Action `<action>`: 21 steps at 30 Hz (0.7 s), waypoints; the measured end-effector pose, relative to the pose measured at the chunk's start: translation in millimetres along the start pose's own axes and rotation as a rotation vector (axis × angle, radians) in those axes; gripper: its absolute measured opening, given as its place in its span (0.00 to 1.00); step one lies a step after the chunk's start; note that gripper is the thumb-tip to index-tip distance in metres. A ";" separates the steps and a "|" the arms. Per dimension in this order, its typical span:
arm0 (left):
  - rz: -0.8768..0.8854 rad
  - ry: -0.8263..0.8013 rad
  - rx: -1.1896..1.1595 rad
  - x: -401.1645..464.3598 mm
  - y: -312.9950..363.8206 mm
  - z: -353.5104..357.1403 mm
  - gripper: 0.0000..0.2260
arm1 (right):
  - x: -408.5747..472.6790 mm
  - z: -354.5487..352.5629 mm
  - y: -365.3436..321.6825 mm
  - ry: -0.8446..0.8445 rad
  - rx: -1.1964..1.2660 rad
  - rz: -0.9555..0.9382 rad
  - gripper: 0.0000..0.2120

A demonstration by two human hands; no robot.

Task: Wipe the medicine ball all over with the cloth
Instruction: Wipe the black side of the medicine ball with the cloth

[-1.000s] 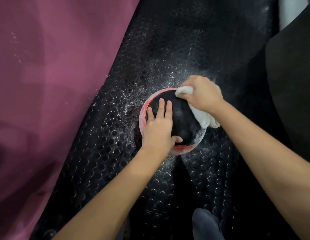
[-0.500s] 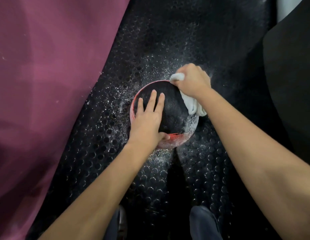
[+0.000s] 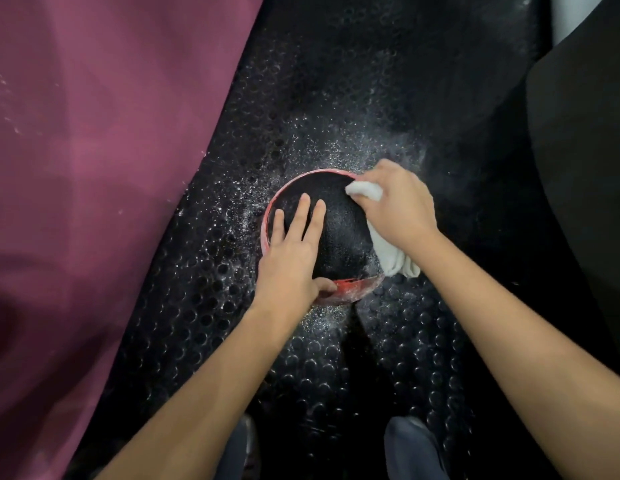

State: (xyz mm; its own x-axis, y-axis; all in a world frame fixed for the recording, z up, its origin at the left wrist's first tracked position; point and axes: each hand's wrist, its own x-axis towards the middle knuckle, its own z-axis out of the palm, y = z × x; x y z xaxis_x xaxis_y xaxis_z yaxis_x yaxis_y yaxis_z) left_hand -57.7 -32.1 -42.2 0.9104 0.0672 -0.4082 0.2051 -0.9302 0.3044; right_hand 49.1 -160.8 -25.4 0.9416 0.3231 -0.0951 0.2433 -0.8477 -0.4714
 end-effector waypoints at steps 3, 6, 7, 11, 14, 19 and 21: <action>0.018 0.011 0.024 -1.7 1.8 1.4 0.52 | 13.5 -6.3 7.9 -0.019 0.032 0.128 0.06; 0.018 0.022 0.041 3.4 6.1 -0.3 0.53 | 19.9 -6.1 8.4 0.016 0.000 0.193 0.06; 0.012 0.019 0.041 4.5 5.5 -1.0 0.53 | 15.1 -3.2 4.7 0.021 -0.031 0.147 0.07; 0.000 0.004 0.043 1.0 1.6 0.9 0.53 | 5.8 -1.4 -5.0 -0.020 -0.043 0.047 0.08; 0.023 0.029 0.053 0.3 6.0 2.5 0.52 | 28.0 -5.8 -4.6 -0.020 -0.052 0.155 0.07; 0.005 0.016 0.047 1.8 5.6 0.7 0.53 | 15.1 3.4 -22.5 -0.027 -0.133 -0.047 0.07; 0.010 0.016 0.047 -0.4 6.5 1.5 0.52 | 25.5 -0.5 -20.3 -0.052 -0.125 -0.002 0.06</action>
State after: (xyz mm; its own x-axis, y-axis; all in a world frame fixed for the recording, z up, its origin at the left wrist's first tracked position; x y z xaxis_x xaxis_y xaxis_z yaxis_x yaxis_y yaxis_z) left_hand -57.3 -38.7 -41.3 0.9180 0.0635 -0.3914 0.1793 -0.9469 0.2669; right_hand 68.3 -135.5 -17.8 0.9285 0.3432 -0.1416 0.2749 -0.8919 -0.3591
